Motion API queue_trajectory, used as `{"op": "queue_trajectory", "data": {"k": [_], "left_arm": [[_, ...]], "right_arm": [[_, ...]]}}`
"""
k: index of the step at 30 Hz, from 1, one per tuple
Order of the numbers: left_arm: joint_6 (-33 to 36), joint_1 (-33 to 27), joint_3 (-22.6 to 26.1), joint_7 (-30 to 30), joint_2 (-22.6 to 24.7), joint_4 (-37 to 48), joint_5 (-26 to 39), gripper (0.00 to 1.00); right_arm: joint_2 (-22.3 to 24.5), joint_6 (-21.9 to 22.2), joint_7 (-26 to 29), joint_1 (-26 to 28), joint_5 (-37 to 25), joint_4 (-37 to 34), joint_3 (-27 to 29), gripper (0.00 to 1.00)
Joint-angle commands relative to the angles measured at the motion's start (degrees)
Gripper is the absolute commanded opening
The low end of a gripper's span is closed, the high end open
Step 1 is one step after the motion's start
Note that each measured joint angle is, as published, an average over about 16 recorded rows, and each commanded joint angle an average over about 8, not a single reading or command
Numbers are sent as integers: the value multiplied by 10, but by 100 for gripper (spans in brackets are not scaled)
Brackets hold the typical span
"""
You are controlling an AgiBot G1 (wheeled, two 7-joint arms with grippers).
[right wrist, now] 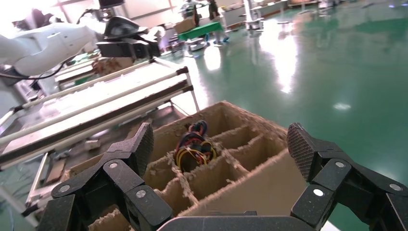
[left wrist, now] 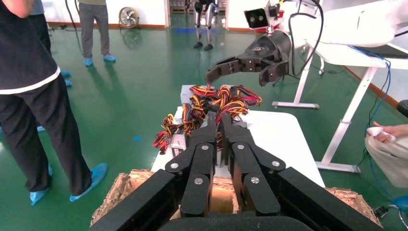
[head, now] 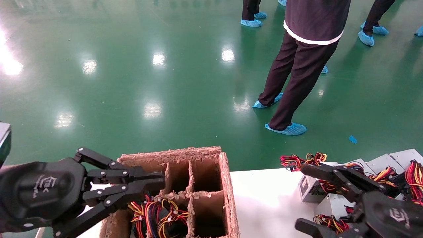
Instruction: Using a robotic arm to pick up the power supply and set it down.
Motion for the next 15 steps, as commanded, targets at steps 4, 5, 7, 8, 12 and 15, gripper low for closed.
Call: {"op": "queue_trajectory", "data": {"k": [4, 5, 7, 8, 12, 15], "left_arm": [[0, 0, 0, 0, 0, 0, 0, 100], [0, 0, 0, 0, 0, 0, 0, 100], [0, 0, 0, 0, 0, 0, 0, 100], [0, 0, 0, 0, 0, 0, 0, 100], [0, 0, 0, 0, 0, 0, 0, 100], [0, 0, 0, 0, 0, 0, 0, 100]], "right_arm": [[-7, 4, 18, 52, -19, 23, -25, 100], [-8, 5, 22, 62, -23, 28, -30, 100], [-11, 6, 29, 82, -31, 37, -40, 100], [-12, 7, 33, 93, -35, 42, -45, 100], [-18, 10, 48, 133, -50, 60, -64, 100], [-22, 12, 59, 164, -61, 74, -79, 100]]}}
